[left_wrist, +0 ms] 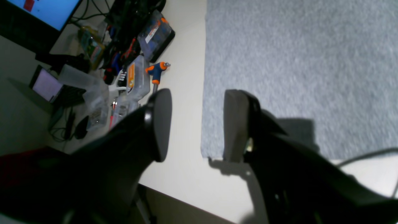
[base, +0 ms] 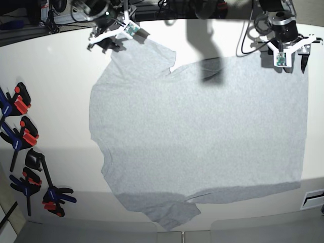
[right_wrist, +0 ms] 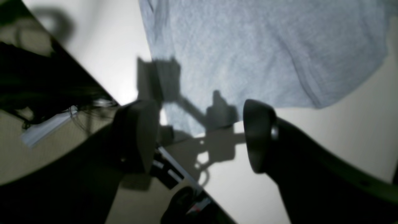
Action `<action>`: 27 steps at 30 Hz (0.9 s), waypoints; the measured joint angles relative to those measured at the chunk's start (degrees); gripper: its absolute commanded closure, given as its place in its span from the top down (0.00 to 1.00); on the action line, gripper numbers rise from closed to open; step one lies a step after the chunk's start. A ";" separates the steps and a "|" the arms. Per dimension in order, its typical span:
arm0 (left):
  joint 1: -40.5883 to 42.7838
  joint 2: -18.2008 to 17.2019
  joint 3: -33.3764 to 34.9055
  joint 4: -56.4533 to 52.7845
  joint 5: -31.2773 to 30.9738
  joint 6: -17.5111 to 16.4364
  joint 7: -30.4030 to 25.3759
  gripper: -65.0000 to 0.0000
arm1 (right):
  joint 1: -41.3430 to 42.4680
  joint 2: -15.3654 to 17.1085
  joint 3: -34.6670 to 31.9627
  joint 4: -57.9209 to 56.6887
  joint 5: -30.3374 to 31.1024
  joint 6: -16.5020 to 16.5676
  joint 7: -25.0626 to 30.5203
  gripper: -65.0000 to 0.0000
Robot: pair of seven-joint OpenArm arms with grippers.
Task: Fold the T-shirt properly
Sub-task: 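Lower the right gripper onto the shirt's shoulder corner and grasp it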
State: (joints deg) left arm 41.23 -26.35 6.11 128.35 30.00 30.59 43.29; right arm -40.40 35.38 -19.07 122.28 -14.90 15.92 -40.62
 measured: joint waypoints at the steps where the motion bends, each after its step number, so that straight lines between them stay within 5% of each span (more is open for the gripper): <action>1: 0.00 -0.02 0.00 0.00 0.04 0.00 -0.20 0.39 | 1.14 0.00 -1.22 -2.19 0.11 0.02 0.04 0.62; 9: 0.09 0.00 0.00 0.00 -0.04 0.00 0.02 0.39 | 7.08 0.61 -9.18 -9.11 -3.26 -1.75 3.43 0.62; 19: 0.09 0.00 0.00 0.00 -0.07 0.00 0.02 0.39 | 7.67 0.50 -9.88 -9.22 -2.69 -2.91 3.30 0.62; 27: 0.15 0.00 0.00 0.00 -0.04 0.00 0.02 0.39 | 7.89 0.15 -11.10 -2.05 -0.94 -3.48 -1.95 0.62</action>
State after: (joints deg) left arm 41.39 -26.35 6.11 128.35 29.95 30.59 43.31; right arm -32.51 35.53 -30.17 120.22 -15.84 12.45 -42.57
